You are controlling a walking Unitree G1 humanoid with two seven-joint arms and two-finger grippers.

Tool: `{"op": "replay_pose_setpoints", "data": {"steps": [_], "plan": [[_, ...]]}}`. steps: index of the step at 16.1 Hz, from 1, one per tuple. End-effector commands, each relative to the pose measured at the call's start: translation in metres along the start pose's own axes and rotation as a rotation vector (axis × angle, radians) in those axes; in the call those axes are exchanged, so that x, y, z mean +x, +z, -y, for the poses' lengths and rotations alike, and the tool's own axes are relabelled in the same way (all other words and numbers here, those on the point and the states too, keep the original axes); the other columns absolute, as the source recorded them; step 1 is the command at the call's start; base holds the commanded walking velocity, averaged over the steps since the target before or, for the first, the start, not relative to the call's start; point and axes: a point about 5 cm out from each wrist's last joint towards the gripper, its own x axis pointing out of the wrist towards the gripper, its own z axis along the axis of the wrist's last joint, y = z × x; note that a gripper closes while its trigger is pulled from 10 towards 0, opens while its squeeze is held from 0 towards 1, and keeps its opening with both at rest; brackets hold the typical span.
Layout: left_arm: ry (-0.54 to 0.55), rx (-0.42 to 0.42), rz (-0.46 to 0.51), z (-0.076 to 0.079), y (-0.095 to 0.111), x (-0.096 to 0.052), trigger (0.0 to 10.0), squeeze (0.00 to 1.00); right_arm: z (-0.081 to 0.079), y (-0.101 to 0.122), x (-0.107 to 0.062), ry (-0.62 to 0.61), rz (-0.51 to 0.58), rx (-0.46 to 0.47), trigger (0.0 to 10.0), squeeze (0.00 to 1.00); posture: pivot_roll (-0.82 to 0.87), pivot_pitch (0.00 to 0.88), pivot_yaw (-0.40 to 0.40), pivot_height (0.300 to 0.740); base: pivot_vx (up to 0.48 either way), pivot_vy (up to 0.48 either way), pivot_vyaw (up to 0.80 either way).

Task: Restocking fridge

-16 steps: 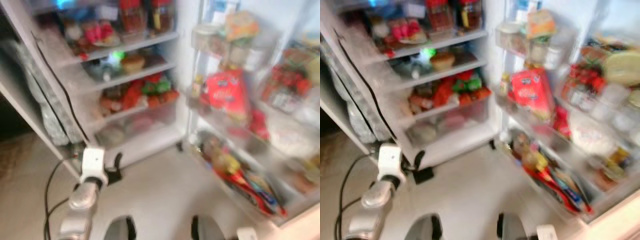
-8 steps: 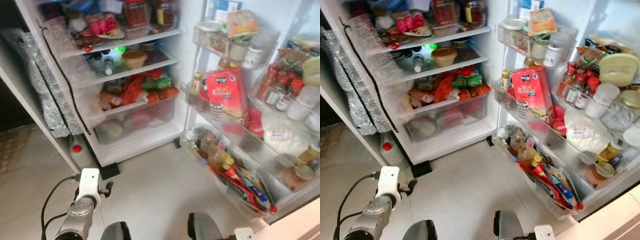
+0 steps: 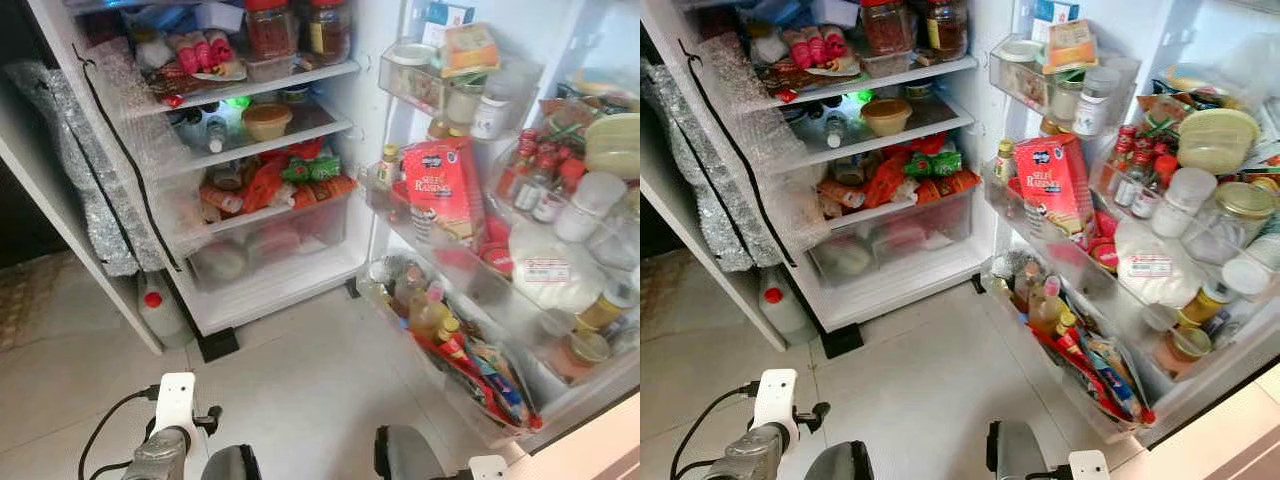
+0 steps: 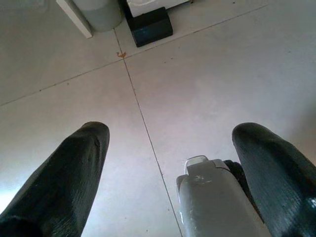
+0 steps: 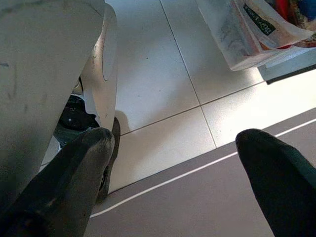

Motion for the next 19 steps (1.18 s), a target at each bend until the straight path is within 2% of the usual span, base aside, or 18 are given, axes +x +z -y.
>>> {"op": "replay_pose_setpoints", "data": {"steps": [1,5,13,17,19], "plan": [[0.019,0.003,-0.014,-0.004,-0.004,-0.001,10.0,0.00,-0.006,-0.003,0.000,0.015,-0.014,0.011,10.0,0.00,-0.16,0.000,0.039,0.602,0.000,0.285,0.00],[0.027,-0.001,-0.053,-0.012,-0.016,-0.004,10.0,0.00,-0.006,-0.004,0.000,0.016,-0.017,0.018,10.0,0.00,-0.17,0.000,0.040,0.602,0.000,0.276,0.00],[0.023,-0.010,-0.112,-0.001,-0.029,-0.006,10.0,0.00,-0.005,-0.002,0.000,0.016,-0.013,0.028,10.0,0.00,-0.17,0.000,0.035,0.602,0.000,0.320,0.00],[0.017,-0.009,-0.115,0.007,-0.029,-0.005,10.0,0.00,-0.005,-0.003,0.000,0.017,-0.014,0.031,10.0,0.00,-0.17,0.000,0.037,0.602,0.000,-0.113,0.00],[0.011,-0.008,-0.113,0.012,-0.026,-0.004,10.0,0.00,-0.005,-0.002,0.000,0.015,-0.013,0.032,10.0,0.00,-0.17,0.000,0.038,0.602,0.000,0.231,0.00]]}}
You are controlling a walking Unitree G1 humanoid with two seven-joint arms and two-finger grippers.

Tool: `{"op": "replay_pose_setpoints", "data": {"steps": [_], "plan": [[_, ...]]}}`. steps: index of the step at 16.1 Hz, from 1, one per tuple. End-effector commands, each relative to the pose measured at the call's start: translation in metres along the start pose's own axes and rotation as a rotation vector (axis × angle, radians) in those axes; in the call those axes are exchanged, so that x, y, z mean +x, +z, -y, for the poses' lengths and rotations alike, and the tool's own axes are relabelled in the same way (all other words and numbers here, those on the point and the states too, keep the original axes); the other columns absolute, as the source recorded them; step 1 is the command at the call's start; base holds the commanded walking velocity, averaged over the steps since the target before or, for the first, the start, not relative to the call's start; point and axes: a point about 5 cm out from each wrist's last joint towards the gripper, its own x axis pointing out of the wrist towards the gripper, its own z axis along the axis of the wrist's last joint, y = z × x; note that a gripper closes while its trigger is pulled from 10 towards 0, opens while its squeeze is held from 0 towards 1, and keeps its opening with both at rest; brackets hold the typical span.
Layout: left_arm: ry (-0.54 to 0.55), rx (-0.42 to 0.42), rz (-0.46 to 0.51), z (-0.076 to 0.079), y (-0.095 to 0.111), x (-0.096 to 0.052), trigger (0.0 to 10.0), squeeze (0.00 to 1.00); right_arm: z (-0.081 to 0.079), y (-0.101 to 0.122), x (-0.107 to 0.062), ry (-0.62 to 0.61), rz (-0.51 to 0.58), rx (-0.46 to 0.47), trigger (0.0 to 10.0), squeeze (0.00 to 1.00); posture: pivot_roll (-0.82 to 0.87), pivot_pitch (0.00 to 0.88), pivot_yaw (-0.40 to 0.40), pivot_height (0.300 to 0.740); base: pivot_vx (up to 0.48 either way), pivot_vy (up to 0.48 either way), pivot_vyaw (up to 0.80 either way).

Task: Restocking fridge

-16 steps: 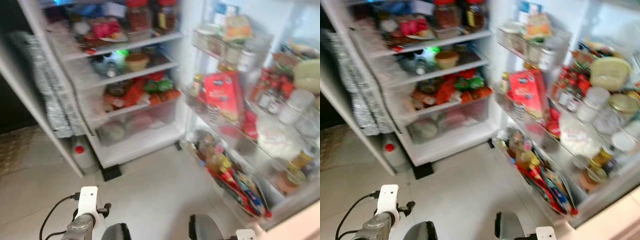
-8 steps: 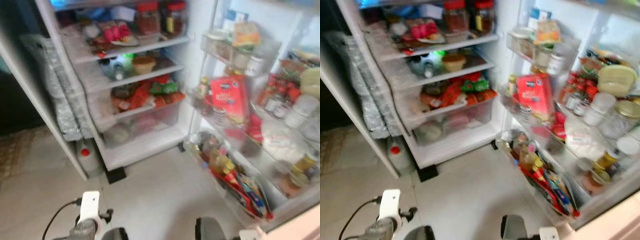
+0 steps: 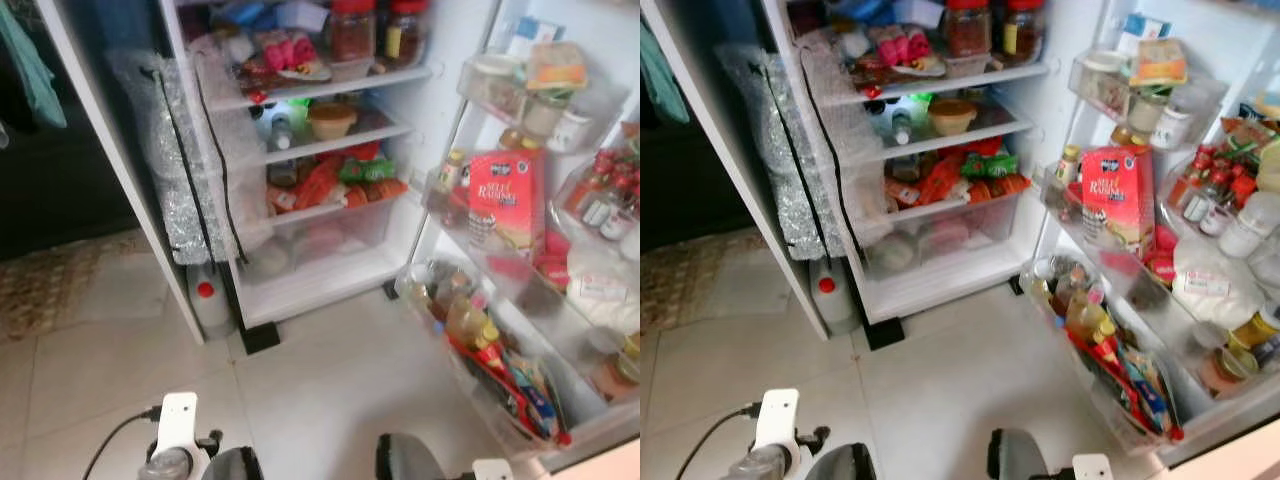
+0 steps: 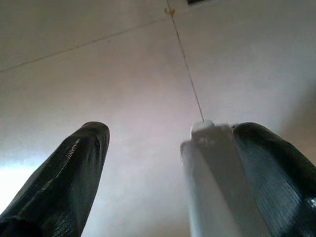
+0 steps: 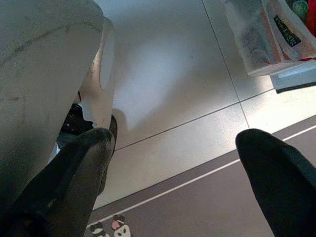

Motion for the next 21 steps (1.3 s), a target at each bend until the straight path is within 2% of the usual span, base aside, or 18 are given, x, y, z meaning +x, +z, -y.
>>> {"op": "replay_pose_setpoints", "data": {"steps": [1,7,10,11,14,16,18,21], "plan": [[-0.002,-0.001,-0.004,0.004,0.002,0.001,10.0,0.00,-0.007,-0.001,0.000,0.024,0.000,0.007,10.0,0.00,-0.17,0.000,0.038,0.602,0.000,0.000,0.00],[0.008,-0.005,-0.009,-0.002,0.000,0.000,10.0,0.00,-0.009,-0.003,0.000,0.009,-0.007,0.031,10.0,0.00,-0.18,0.000,0.049,0.602,0.000,0.368,0.00],[0.023,0.014,-0.019,-0.020,-0.005,-0.002,10.0,0.00,-0.011,-0.006,0.000,-0.018,-0.015,0.096,10.0,0.00,-0.18,0.000,0.068,0.602,0.000,0.439,0.00],[0.023,0.020,-0.019,-0.022,-0.005,-0.002,10.0,0.00,-0.010,-0.007,-0.001,-0.029,-0.018,0.121,10.0,0.00,-0.18,0.000,0.069,0.602,0.000,0.442,0.00],[0.035,0.017,-0.010,-0.030,-0.002,-0.002,10.0,0.00,-0.010,-0.008,-0.001,-0.031,-0.027,0.126,10.0,0.00,-0.16,0.000,0.058,0.602,0.000,0.440,0.00],[0.053,0.002,-0.006,-0.044,-0.002,-0.004,10.0,0.00,-0.010,-0.007,-0.001,-0.027,-0.023,0.116,10.0,0.00,-0.15,0.000,0.049,0.602,0.000,0.441,0.00],[0.055,-0.001,-0.009,-0.046,-0.003,-0.004,10.0,0.00,-0.011,-0.006,0.000,-0.024,-0.016,0.114,10.0,0.00,-0.15,0.000,0.050,0.602,0.000,0.364,0.00],[0.049,-0.022,-0.039,-0.041,-0.013,-0.005,10.0,0.00,-0.011,-0.005,0.000,-0.018,-0.018,0.108,10.0,0.00,-0.15,0.000,0.049,0.602,0.000,0.000,0.00]]}}
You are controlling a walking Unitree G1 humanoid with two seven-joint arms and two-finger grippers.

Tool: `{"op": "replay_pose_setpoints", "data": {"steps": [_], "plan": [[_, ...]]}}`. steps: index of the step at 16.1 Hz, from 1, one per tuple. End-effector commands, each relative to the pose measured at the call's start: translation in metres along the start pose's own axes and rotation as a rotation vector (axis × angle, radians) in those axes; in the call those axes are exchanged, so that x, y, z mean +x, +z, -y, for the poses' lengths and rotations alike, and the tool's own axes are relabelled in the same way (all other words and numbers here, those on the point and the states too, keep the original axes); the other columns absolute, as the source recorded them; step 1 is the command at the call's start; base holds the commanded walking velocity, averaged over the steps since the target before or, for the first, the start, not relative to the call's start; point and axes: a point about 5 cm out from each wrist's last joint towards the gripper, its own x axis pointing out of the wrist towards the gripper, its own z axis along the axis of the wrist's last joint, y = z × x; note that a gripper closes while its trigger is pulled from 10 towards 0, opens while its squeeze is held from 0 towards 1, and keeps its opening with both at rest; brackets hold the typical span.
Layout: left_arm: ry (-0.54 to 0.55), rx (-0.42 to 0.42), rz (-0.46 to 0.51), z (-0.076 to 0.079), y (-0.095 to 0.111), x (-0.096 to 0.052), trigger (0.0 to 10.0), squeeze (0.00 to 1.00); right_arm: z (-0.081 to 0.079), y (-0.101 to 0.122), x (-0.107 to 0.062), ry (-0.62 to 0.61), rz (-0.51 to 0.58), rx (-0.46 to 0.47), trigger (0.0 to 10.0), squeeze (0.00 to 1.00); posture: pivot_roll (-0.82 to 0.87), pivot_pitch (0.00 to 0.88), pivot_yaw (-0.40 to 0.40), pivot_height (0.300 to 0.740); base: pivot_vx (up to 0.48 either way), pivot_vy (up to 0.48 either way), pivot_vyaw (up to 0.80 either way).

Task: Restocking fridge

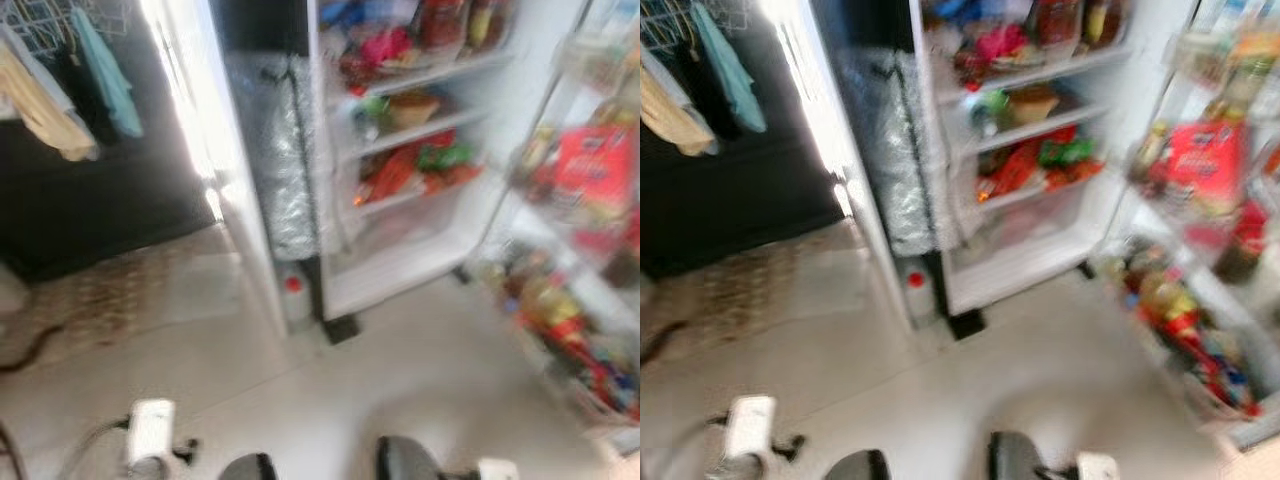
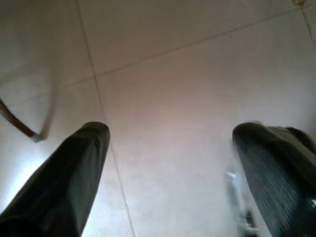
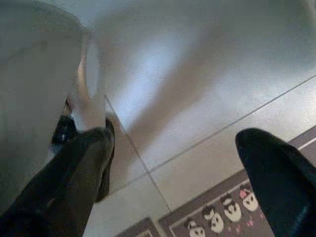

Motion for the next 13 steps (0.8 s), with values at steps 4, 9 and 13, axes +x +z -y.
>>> {"op": "replay_pose_setpoints", "data": {"steps": [4,9,13], "plan": [[0.026,-0.050,-0.044,-0.0098,-0.0138,-0.0032,10.0,0.00,-0.0090,0.0007,0.0006,0.025,-0.002,0.009,10.0,0.00,-0.16,0.000,0.054,0.602,0.000,0.000,0.00],[0.023,-0.050,-0.039,-0.0084,-0.0093,-0.0020,10.0,0.00,-0.0090,0.0009,0.0007,0.023,-0.002,0.008,10.0,0.00,-0.15,0.000,0.052,0.602,0.000,0.000,0.00],[0.020,-0.048,-0.042,-0.0078,-0.0092,-0.0019,10.0,0.00,-0.0084,0.0013,0.0007,0.019,-0.001,-0.001,10.0,0.00,-0.15,0.000,0.051,0.612,0.000,0.000,0.00]]}}
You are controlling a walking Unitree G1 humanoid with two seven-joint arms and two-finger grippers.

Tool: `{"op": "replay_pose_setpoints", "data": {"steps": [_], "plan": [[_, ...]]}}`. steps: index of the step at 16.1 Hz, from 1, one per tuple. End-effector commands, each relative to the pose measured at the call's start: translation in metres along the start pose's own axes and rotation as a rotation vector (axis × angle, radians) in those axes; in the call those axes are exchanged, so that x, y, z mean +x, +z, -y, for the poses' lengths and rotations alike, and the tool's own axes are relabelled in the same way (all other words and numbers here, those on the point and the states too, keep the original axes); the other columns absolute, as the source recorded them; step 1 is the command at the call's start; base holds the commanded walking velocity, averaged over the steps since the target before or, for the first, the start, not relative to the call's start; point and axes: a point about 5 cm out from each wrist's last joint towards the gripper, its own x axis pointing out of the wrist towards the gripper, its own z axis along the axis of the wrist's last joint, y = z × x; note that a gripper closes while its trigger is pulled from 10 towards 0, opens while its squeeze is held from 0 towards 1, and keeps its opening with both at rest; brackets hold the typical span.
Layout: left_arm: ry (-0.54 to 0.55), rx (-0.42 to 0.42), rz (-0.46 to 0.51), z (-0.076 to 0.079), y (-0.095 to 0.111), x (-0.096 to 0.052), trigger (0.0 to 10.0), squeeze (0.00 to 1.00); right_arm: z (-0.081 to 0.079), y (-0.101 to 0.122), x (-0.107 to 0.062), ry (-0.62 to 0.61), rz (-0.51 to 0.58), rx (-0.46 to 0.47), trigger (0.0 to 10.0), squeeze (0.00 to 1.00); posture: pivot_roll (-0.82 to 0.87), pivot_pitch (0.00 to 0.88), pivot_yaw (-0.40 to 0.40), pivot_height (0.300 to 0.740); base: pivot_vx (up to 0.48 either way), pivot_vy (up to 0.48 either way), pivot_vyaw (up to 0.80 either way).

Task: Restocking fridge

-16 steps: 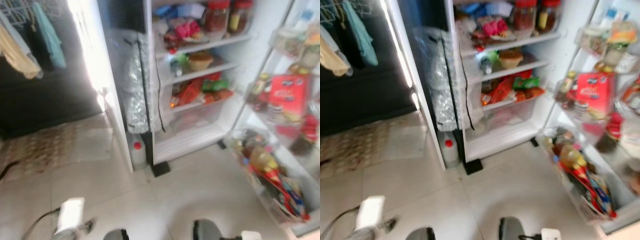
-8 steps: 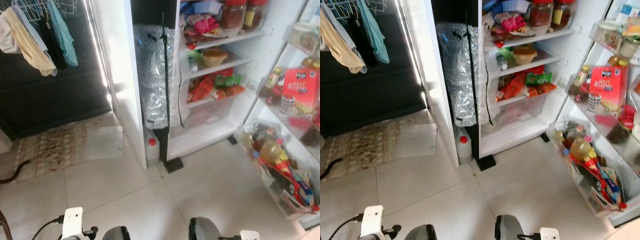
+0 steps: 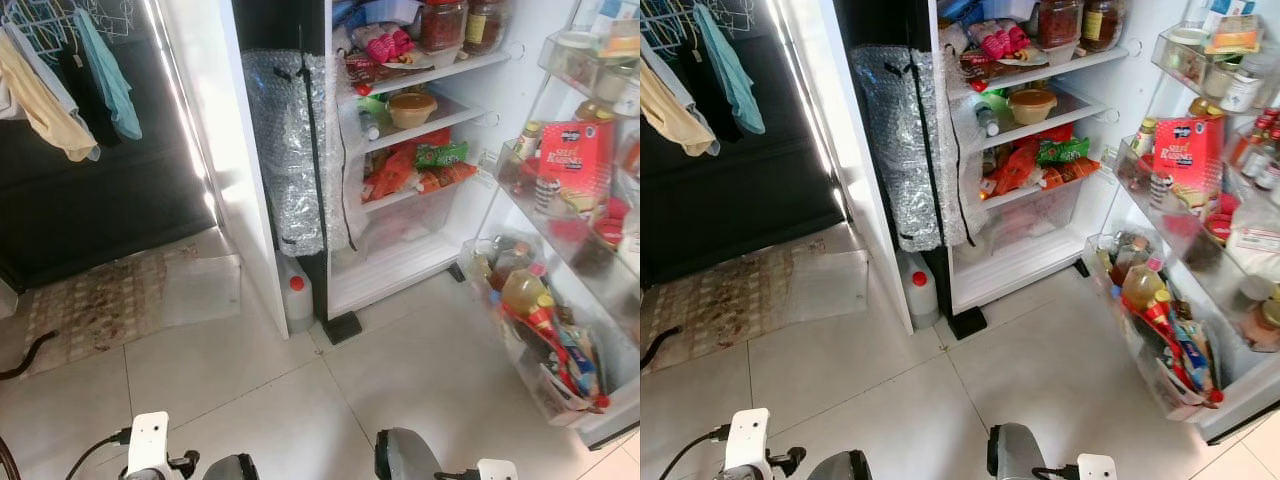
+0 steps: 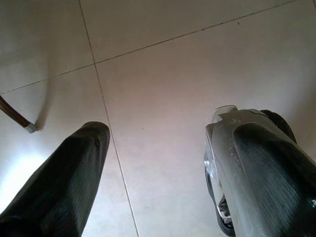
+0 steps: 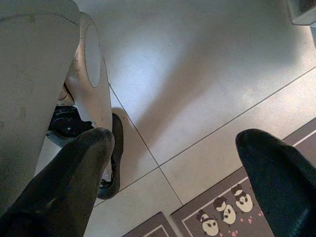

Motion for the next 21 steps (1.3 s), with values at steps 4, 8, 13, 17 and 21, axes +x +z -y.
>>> {"op": "replay_pose_setpoints", "data": {"steps": [4,8,13,17,21], "plan": [[-0.006,-0.004,-0.004,0.0002,0.0008,0.0002,10.0,0.00,-0.0045,-0.0033,-0.0004,0.016,-0.014,-0.003,10.0,0.00,-0.15,0.000,0.049,0.662,0.000,0.000,0.00],[-0.003,-0.005,-0.006,-0.0001,0.0009,0.0003,10.0,0.00,-0.0040,-0.0030,-0.0003,0.019,-0.017,-0.014,10.0,0.00,-0.15,0.000,0.047,0.707,0.000,0.000,0.00],[-0.004,-0.003,-0.009,0.0001,0.0012,0.0004,10.0,0.00,-0.0037,-0.0024,-0.0001,0.022,-0.018,-0.018,10.0,0.00,-0.16,0.000,0.049,0.740,0.000,0.000,0.00],[-0.003,0.002,-0.012,-0.0003,0.0013,0.0004,10.0,0.00,-0.0035,-0.0022,0.0000,0.022,-0.020,-0.023,10.0,0.00,-0.16,0.000,0.048,0.740,0.000,0.000,0.00],[-0.003,0.004,-0.015,-0.0003,0.0010,0.0004,10.0,0.00,-0.0038,-0.0026,0.0000,0.030,-0.023,-0.018,10.0,0.00,-0.16,0.000,0.048,0.740,0.000,0.000,0.00]]}}
